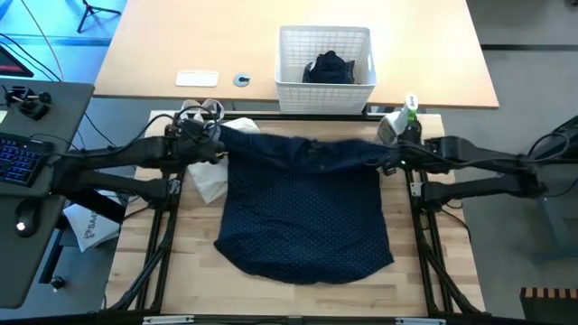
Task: Fold Laundry from Bin
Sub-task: Fold the blue polo shirt
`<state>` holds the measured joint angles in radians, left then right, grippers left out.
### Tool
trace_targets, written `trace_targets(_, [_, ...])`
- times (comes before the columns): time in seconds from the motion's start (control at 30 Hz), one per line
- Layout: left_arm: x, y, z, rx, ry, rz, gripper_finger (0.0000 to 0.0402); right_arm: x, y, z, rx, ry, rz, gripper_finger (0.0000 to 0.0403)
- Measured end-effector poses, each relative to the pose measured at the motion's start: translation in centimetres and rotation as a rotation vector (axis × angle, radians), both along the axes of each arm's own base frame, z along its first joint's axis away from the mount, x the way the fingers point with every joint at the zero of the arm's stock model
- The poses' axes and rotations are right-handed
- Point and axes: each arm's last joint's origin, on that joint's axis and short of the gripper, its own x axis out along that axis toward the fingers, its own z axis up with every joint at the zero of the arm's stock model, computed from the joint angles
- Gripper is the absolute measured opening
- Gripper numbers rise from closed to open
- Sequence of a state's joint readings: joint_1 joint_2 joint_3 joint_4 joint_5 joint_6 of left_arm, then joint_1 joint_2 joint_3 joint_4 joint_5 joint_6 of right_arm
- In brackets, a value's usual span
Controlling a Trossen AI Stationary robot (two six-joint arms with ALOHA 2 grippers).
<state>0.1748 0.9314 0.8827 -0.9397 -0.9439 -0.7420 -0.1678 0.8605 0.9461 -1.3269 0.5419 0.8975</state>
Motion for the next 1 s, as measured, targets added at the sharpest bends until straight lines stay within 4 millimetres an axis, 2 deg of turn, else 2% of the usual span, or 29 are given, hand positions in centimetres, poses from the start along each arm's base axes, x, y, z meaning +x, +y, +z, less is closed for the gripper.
trace_targets(0.13, [-0.1, 0.8, -1.5, -0.076, -0.045, 0.052, 0.0003, 1.7, -1.2, -1.5, 0.0, 0.003, 0.071, 0.0018])
trace_targets(0.27, [0.2, 1.4, -1.3, -0.142, -0.112, 0.023, 0.0013, 2.8, -2.7, -1.2, -0.045, 0.051, 0.068, 0.0065])
trace_targets(0.4, [1.2, 2.4, 0.2, -0.077, -0.195, -0.046, 0.0022, 3.7, -4.5, 0.3, -0.158, 0.113, 0.044, 0.0119])
trace_targets(0.53, [1.2, 3.9, 2.1, 0.002, -0.269, -0.026, 0.0028, 4.4, -6.3, 1.7, -0.204, 0.166, 0.041, 0.0162])
trace_targets(0.67, [0.2, 5.0, 3.0, -0.009, -0.167, -0.032, 0.0041, 5.8, -6.8, 1.9, -0.073, 0.075, 0.252, 0.0185])
trace_targets(0.73, [-0.5, 5.2, 3.0, -0.045, -0.104, -0.026, 0.0054, 6.7, -6.7, 1.1, 0.031, -0.028, 0.376, 0.0189])
trace_targets(0.83, [-1.4, 5.3, 2.6, -0.13, -0.043, -0.015, 0.0081, 8.1, -6.4, -1.3, 0.152, -0.105, 0.471, 0.019])
trace_targets(0.93, [-1.7, 5.0, 2.2, -0.225, -0.047, -0.039, 0.0109, 9.5, -6.0, -4.4, 0.212, -0.104, 0.457, 0.019])
trace_targets(1.0, [-1.3, 4.7, 2.2, -0.303, -0.108, -0.128, 0.012, 10.6, -5.9, -6.4, 0.231, -0.123, 0.439, 0.019])
